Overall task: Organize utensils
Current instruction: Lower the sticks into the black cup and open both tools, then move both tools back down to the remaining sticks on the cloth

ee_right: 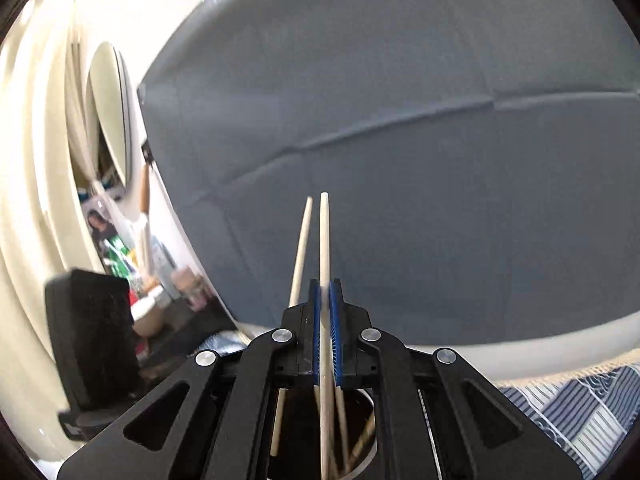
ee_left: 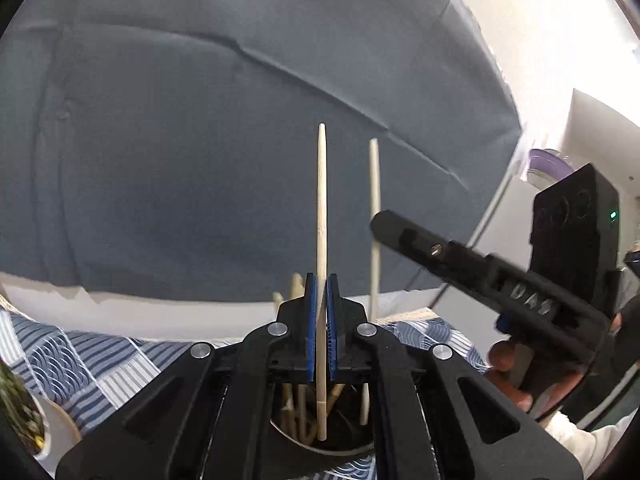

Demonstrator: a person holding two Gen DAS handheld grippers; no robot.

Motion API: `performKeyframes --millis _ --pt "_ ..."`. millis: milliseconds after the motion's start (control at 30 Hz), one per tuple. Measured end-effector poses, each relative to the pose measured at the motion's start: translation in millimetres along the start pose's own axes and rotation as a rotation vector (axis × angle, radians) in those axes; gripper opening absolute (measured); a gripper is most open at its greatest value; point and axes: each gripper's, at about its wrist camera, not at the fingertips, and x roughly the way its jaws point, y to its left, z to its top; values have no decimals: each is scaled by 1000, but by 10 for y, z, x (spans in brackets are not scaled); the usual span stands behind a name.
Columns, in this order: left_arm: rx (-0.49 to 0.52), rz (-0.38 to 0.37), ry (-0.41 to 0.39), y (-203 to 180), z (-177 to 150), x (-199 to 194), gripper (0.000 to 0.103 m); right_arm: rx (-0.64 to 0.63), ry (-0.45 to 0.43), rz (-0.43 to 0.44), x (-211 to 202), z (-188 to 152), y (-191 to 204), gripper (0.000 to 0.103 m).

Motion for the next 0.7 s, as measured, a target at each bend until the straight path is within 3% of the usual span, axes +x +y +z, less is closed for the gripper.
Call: performKeyframes --millis 267,367,400,433,467,500,600,700 --pt "57 10 40 -105 -138 -116 5 6 65 -19 -100 -176 -22 8" --pt "73 43 56 -134 -167 -213 16 1 77 -37 -169 -206 -11 9" --pt "73 42 55 -145 -168 -237 26 -2 81 -49 -201 -214 -6 9" --pt "74 54 55 -146 -187 -292 38 -3 80 -57 -243 -224 -15 20" --pt "78 72 58 -141 -207 -341 42 2 80 -70 -290 -234 -19 29" --pt "85 90 66 -147 -226 -391 48 9 80 -89 -349 -248 -32 48" --pt "86 139 89 -156 -292 -516 62 -3 99 -129 -484 -270 -6 52" --pt "72 192 132 -158 -407 -591 79 -34 126 -180 -576 -301 38 76"
